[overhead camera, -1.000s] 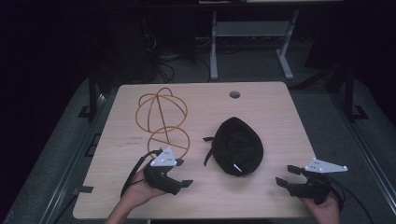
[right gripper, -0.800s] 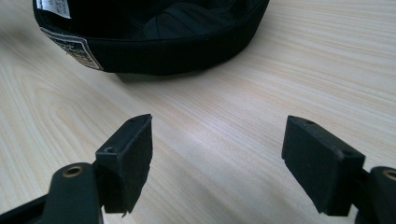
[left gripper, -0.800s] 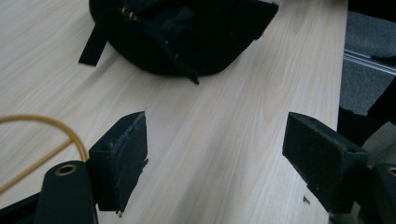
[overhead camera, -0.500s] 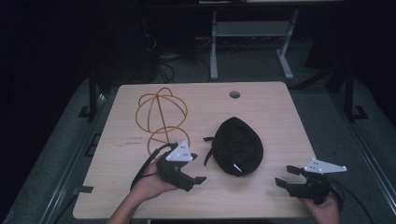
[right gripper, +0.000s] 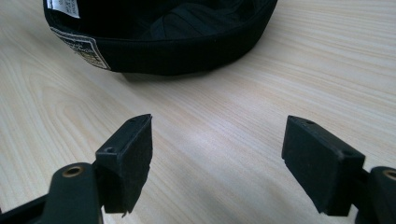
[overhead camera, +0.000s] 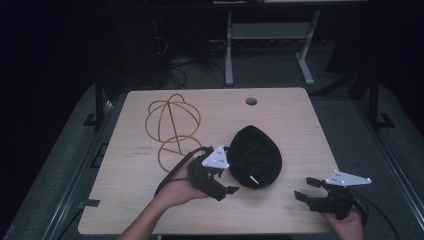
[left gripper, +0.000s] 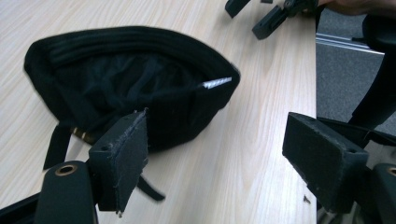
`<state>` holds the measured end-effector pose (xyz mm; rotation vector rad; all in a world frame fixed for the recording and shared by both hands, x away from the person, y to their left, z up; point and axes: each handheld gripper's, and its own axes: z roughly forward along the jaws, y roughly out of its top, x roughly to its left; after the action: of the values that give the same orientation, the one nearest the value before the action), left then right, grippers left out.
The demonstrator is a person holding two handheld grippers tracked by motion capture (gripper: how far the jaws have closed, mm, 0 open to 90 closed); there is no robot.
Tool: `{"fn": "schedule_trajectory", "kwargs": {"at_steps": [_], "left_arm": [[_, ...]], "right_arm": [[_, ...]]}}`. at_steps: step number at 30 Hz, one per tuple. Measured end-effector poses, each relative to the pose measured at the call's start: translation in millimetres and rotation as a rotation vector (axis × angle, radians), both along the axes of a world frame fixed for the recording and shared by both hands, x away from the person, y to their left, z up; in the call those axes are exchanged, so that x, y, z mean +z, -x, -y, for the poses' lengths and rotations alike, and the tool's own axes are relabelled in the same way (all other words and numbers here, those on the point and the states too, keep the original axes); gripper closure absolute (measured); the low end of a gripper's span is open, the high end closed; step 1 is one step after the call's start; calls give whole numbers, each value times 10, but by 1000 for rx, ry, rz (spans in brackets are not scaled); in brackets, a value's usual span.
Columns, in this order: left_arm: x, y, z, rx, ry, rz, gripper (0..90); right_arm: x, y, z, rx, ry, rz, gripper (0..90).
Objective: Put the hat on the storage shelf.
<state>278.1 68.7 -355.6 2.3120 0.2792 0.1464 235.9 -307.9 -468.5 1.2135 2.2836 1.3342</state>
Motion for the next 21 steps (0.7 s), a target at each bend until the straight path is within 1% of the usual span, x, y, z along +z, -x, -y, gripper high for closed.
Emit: {"fn": "schedule_trajectory", "kwargs": {"at_steps": [1,2,3,6,7,9,13,15,17,19,20,21], "left_arm": [[0,0,0,0,0,0,220],[7,-19,60,-14,-10,-4,220],[7,-19,60,-14,-10,-4,220],[7,-39,181,-32,-20,-6,220],[7,-39,181,-32,-20,-6,220],[7,-66,240,-50,-40,-3,220],[-8,-98,343,-57,-50,-13,221],[-15,-132,423,-73,-68,-12,221],[-22,-137,451,-74,-67,-14,221],[-32,-165,507,-86,-86,-15,221],[-41,-168,528,-82,-86,-16,221],[-44,-183,546,-92,-105,-13,222]], "right_arm": [[0,0,0,0,0,0,243],[0,0,0,2,2,1,243],[0,0,0,2,2,1,243],[1,2,-2,2,2,0,243],[1,2,-2,2,2,0,243],[2,3,-1,3,0,0,242],[5,6,-4,4,1,1,242],[6,6,-3,5,2,0,243],[5,5,-3,6,2,0,243],[5,4,-2,6,-1,0,243],[5,4,-2,7,-1,2,243],[6,5,-1,7,-1,1,242]]}}
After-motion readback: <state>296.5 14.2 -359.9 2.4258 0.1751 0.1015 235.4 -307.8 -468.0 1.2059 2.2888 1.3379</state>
